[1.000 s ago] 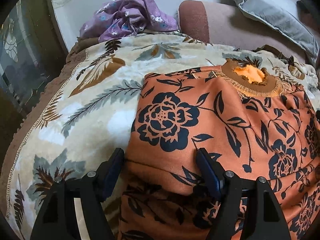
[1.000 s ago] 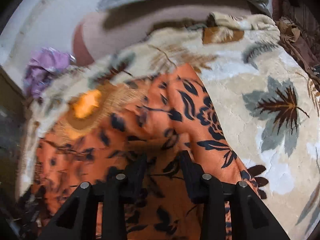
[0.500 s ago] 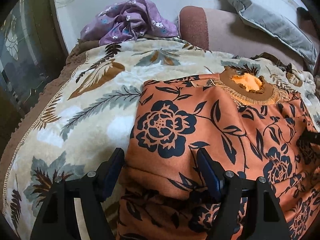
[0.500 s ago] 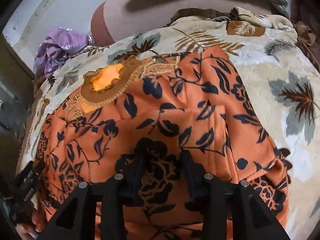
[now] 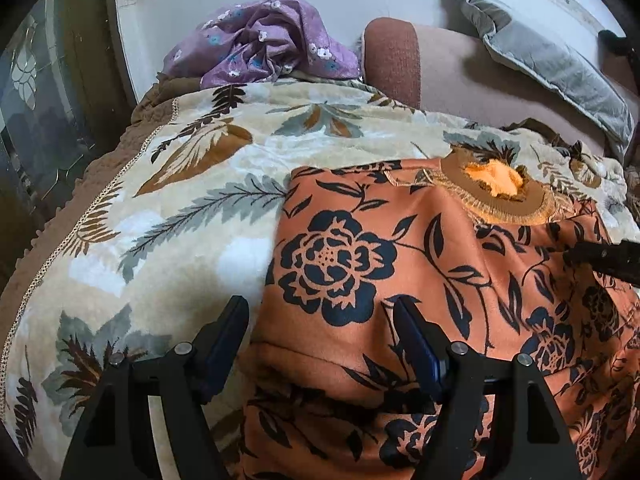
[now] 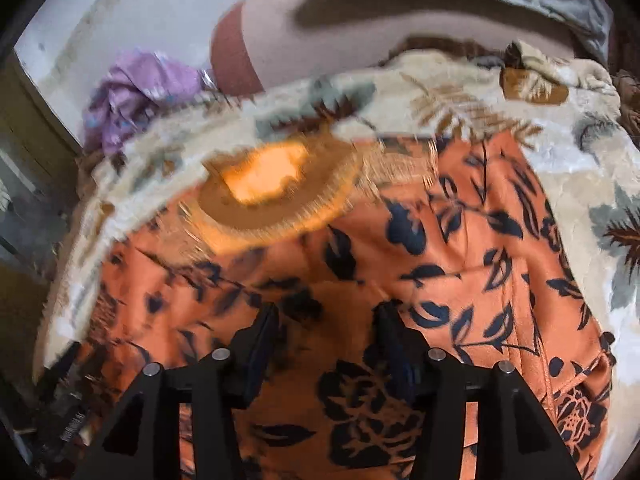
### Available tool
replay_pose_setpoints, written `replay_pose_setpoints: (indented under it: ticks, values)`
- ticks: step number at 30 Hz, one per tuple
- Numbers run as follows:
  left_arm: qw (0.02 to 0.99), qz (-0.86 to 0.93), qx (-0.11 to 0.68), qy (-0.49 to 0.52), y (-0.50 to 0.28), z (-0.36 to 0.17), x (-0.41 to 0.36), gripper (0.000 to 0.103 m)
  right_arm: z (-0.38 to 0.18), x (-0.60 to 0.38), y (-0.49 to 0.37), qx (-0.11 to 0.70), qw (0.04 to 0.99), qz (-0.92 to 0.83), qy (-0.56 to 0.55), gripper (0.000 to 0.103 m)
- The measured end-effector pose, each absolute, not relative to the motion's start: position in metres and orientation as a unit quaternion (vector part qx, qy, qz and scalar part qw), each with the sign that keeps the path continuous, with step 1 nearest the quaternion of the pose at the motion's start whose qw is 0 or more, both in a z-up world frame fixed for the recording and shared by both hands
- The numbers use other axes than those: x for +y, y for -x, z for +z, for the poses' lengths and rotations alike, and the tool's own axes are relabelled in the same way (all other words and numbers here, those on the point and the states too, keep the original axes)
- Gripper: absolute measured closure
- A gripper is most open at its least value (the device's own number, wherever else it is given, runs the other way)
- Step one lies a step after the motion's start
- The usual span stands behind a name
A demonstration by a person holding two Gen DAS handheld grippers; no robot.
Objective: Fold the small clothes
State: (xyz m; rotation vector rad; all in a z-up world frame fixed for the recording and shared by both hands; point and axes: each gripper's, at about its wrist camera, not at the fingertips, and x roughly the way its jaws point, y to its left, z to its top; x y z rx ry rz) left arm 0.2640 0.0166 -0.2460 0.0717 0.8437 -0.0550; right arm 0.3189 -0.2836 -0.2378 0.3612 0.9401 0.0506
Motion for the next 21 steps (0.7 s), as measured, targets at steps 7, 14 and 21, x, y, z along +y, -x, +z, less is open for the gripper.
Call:
replay_pose_setpoints:
  ticks: [7, 14, 21]
  values:
    - [0.914, -0.023, 0.404, -0.025, -0.264, -0.241, 0.022, 0.028, -0.240, -0.212, -0.328, 0.454, 0.864, 0.132, -0.173, 0.048]
    - [0.912, -0.014, 0.408, -0.026, -0.266, -0.244, 0.025, 0.028, -0.262, -0.197, -0.350, 0.473, 0.855, 0.126, -0.170, 0.047]
    - [0.913, -0.008, 0.407, -0.033, -0.267, -0.246, 0.023, 0.028, -0.245, -0.192, -0.356, 0.457, 0.857, 0.149, -0.185, 0.047]
